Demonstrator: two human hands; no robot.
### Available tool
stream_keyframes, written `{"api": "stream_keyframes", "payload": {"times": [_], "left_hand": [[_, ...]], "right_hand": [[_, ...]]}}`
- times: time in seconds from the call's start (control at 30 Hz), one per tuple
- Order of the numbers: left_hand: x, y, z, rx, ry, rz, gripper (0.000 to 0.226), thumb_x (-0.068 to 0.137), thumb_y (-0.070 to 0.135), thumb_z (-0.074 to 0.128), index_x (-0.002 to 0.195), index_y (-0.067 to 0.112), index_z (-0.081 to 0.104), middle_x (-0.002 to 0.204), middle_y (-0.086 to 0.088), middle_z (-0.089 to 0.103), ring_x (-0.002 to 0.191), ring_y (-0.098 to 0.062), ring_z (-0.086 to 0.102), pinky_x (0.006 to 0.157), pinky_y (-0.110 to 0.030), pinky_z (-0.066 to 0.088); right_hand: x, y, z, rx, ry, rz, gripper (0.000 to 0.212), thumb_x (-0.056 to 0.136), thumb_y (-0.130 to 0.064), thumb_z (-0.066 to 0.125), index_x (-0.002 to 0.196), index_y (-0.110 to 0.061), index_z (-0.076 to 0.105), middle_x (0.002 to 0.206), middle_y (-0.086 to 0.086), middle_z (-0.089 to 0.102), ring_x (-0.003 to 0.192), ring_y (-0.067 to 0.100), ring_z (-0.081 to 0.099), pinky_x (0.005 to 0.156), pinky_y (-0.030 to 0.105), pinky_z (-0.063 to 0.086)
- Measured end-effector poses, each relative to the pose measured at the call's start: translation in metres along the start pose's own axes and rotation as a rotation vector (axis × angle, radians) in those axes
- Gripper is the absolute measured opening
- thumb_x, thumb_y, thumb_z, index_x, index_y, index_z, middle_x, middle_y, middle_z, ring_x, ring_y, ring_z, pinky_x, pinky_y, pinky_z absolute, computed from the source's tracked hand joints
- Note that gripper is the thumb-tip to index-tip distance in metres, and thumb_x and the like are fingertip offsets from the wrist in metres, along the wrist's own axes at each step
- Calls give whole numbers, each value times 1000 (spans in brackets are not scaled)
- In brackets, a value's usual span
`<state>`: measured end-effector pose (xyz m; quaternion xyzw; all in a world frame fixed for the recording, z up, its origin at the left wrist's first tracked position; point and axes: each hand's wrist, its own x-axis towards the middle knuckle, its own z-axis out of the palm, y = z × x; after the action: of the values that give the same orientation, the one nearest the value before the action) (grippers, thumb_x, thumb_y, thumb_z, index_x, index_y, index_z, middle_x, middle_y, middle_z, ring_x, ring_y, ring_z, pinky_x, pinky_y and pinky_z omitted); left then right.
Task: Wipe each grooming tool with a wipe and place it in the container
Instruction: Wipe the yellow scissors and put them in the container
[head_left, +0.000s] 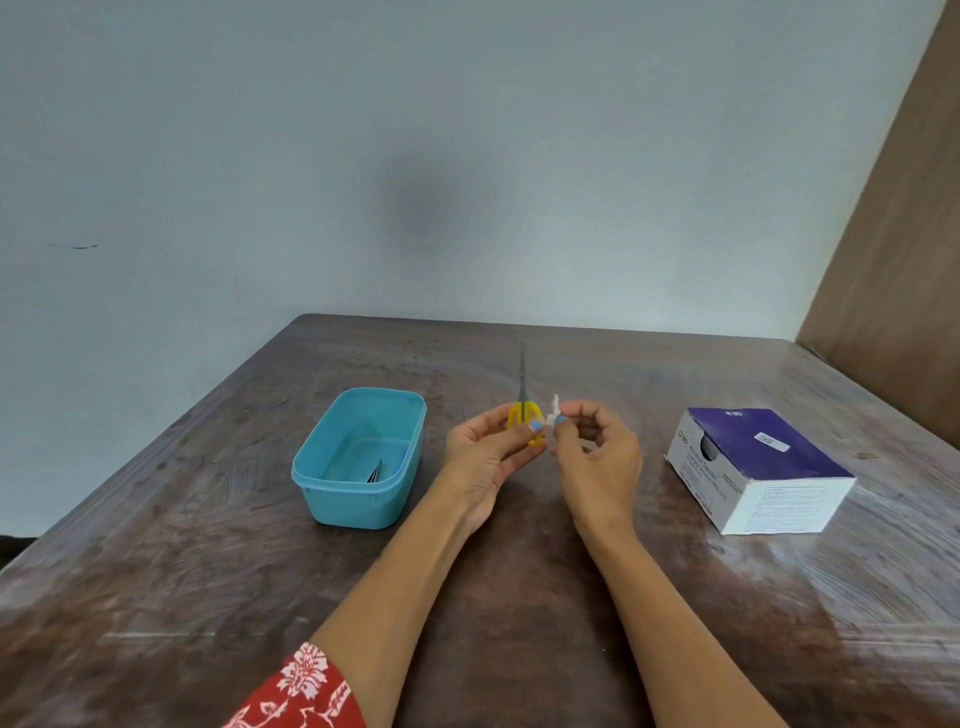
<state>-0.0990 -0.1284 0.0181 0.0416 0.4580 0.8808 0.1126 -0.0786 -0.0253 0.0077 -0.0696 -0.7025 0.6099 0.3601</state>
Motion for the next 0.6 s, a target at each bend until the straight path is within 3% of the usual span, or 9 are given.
{"api": "stream_keyframes", "payload": {"times": [0.07,0.17,0.27,0.33,0.47,0.6], "left_hand": [[-1,-2,1,38,19,10,37,75,-11,65,111,-5,58,97,-17,67,82,-21,66,70,-27,59],[1,-3,1,60,32,9,33,74,-13,65,103,1,61,97,-16,67,80,-20,67,66,-27,60],[1,-5,0,79,33,-1,28,78,-11,62,100,6,62,92,-12,68,68,-15,69,58,-30,59],[2,-6,0,80,46,-2,27,81,-9,60,103,6,63,86,-8,69,64,-12,68,53,-28,57],[4,-5,-1,17,26,-25,20,88,3,56,105,8,64,78,-5,72,68,-15,67,56,-27,57],[6,-4,-1,-42,6,-50,21,93,7,50,110,6,62,77,-7,72,67,-16,69,58,-29,58]], "right_hand": [[0,0,2,-30,7,-9,24,84,-6,60,78,-28,61,78,-1,67,72,12,66,62,25,55],[0,-1,2,-92,45,-59,19,84,-4,60,81,-23,62,73,-5,65,64,-4,60,55,8,46],[-2,-1,1,-153,79,-163,20,82,-3,60,82,-22,62,72,-8,63,65,-3,60,57,5,43],[-3,1,2,-210,68,-260,16,80,-7,60,83,-21,65,74,-8,64,68,2,59,62,8,43],[-3,8,1,-401,-14,-392,17,80,-9,63,93,-15,71,85,0,66,78,12,61,66,28,49],[0,12,1,-530,-9,-489,15,79,-9,63,91,-12,72,80,5,66,78,26,59,65,36,50]]}}
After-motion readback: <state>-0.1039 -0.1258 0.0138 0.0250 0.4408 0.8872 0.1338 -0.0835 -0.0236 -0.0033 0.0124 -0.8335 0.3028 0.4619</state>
